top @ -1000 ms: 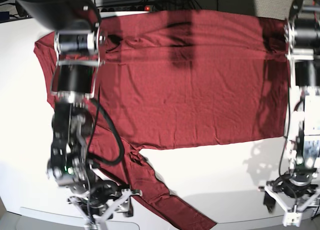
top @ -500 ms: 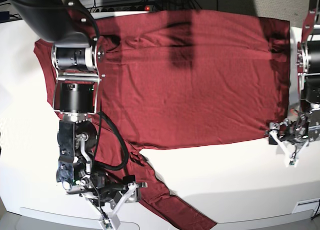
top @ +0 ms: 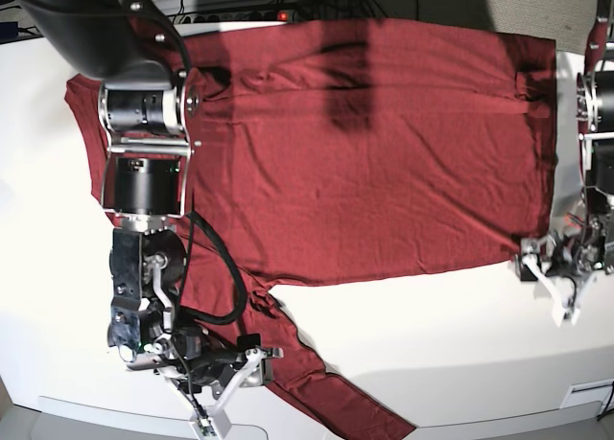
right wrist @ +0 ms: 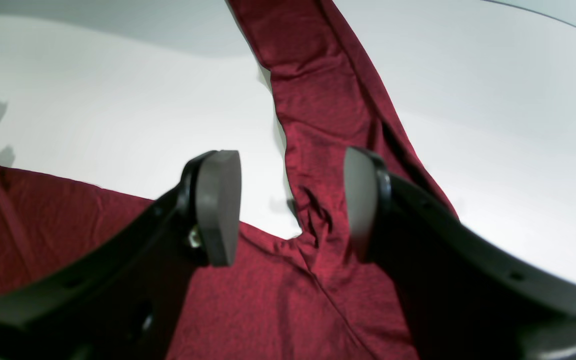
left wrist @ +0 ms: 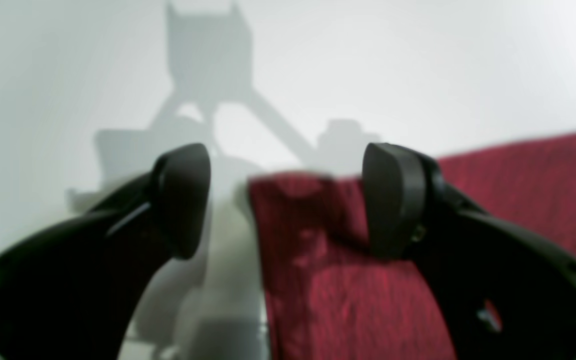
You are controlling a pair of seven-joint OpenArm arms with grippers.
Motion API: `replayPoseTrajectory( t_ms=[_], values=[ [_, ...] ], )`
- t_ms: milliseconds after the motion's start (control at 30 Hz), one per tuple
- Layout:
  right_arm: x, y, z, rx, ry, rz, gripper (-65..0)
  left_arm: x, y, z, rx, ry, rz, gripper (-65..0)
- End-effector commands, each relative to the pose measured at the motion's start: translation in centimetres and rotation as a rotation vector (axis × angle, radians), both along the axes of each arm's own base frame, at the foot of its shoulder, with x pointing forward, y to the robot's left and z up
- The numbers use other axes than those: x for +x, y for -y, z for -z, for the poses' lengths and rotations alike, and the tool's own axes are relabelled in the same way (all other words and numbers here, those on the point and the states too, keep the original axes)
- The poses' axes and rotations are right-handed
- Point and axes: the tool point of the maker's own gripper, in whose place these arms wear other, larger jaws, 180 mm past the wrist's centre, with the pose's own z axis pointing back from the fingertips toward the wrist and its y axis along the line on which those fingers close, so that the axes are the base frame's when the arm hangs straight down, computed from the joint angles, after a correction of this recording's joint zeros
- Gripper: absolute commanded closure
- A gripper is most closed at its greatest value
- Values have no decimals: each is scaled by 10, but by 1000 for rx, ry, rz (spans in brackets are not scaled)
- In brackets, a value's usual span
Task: Fold the T-shirt properly
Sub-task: 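Grasp the shirt side edge with the left gripper and sleeve with right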
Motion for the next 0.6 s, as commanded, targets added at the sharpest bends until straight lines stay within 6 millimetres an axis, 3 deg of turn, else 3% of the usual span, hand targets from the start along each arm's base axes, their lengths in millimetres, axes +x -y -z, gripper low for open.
replayPoseTrajectory(
  t_ms=[0, 167, 333, 567],
  values=[
    [11, -1, -29, 10, 74, -5, -330, 16, -11, -26, 13, 61, -8, -453],
    [9, 0, -26, 4, 57, -7, -330, 5, -21, -15, 89, 3, 11, -452],
    [8, 0, -24, -2, 44, -7, -330, -7, -20, -4, 42, -34, -10, -452],
    [8, 0, -23, -4, 40, -8, -330, -31, 26, 10, -163, -146, 134, -452]
  ],
)
